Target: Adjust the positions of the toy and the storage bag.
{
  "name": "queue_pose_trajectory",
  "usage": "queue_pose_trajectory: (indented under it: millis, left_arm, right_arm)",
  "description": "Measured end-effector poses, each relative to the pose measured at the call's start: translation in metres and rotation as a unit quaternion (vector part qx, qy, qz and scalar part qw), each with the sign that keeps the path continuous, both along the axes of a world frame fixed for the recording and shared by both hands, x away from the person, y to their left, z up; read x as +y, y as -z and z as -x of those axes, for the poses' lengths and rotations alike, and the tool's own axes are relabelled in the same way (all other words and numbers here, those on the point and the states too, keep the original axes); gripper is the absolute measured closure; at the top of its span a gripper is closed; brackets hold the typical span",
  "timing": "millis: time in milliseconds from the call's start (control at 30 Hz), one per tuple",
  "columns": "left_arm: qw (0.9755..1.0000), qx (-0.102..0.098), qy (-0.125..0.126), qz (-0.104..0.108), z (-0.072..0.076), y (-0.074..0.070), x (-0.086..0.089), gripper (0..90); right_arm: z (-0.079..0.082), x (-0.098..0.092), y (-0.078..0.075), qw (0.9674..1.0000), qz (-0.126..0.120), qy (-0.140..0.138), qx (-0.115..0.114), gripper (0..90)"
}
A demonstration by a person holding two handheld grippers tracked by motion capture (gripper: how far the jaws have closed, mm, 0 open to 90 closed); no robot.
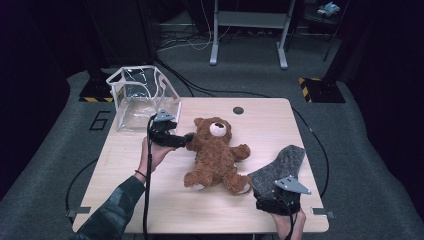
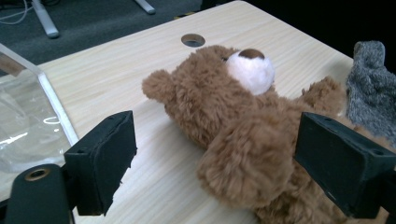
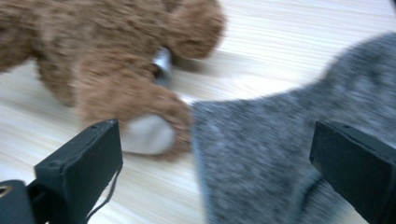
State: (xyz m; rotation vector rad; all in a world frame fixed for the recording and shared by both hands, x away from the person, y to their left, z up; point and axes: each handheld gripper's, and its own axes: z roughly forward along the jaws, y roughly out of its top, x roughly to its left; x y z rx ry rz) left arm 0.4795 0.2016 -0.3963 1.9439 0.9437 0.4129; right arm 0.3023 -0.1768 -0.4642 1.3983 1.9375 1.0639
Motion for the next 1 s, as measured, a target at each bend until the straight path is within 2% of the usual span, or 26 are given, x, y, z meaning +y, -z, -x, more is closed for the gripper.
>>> queue_pose_trajectory:
  millis: [67, 167, 200, 267, 367, 400, 433, 467, 600, 667, 700, 767, 867, 1000]
  left_arm:
    - [1.0, 0.0, 0.0, -0.002, 0.0, -0.005, -0.006, 9.5]
    - [1.0, 0.005, -0.003, -0.006, 0.001, -0.014, -0.021, 6.9]
    - [1.0, 0.005, -0.003, -0.006, 0.001, -0.014, -0.021, 6.5]
    - [0.9999, 0.009, -0.004, -0.01, 0.002, -0.019, -0.035, 5.0]
    - [0.9998, 0.016, -0.002, -0.014, 0.002, -0.022, -0.051, 3.9]
    - [0.9998, 0.016, -0.002, -0.014, 0.002, -0.022, -0.051, 3.7]
    - [0.9997, 0.019, 0.001, -0.015, 0.001, -0.021, -0.057, 3.7]
    - [0.9994, 0.029, 0.001, -0.019, -0.001, -0.021, -0.064, 3.0]
    - [0.9985, 0.052, -0.004, -0.016, -0.005, -0.015, -0.079, 2.2]
    - [0.9978, 0.064, -0.007, -0.015, -0.006, -0.011, -0.087, 2.0]
    - [0.9978, 0.064, -0.007, -0.015, -0.006, -0.011, -0.087, 2.1]
    - [0.9972, 0.072, -0.006, -0.019, -0.007, -0.009, -0.096, 2.2]
    - [0.997, 0.073, -0.007, -0.025, -0.008, -0.008, -0.105, 2.7]
    - [0.9961, 0.082, -0.015, -0.029, -0.014, -0.004, -0.113, 2.9]
  right_arm:
    - [0.005, -0.015, 0.004, 0.9997, 0.004, 0.025, -0.006, 0.0]
    - [0.009, -0.029, 0.009, 0.9993, 0.007, 0.034, -0.01, 0.0]
    - [0.01, -0.034, 0.011, 0.9992, 0.011, 0.039, -0.007, 0.0]
    - [0.013, -0.042, 0.017, 0.9991, 0.007, 0.041, -0.004, 0.0]
    - [0.013, -0.053, 0.03, 0.9988, 0.008, 0.044, 0.019, 0.0]
    - [0.013, -0.053, 0.03, 0.9988, 0.008, 0.044, 0.019, 0.0]
    - [0.012, -0.057, 0.035, 0.9985, 0.014, 0.042, 0.032, 0.0]
    - [0.008, -0.066, 0.048, 0.9974, 0.026, 0.048, 0.046, 0.0]
    - [0.001, -0.078, 0.062, 0.9954, 0.02, 0.062, 0.07, 0.0]
    - [-0.001, -0.081, 0.064, 0.9939, 0.025, 0.07, 0.081, 0.0]
    - [-0.002, -0.081, 0.063, 0.9943, 0.027, 0.072, 0.073, 0.0]
    - [-0.006, -0.083, 0.063, 0.994, 0.027, 0.07, 0.079, 0.0]
    - [-0.01, -0.082, 0.066, 0.993, 0.038, 0.068, 0.089, 0.0]
    - [-0.014, -0.082, 0.066, 0.9938, 0.039, 0.062, 0.084, 0.0]
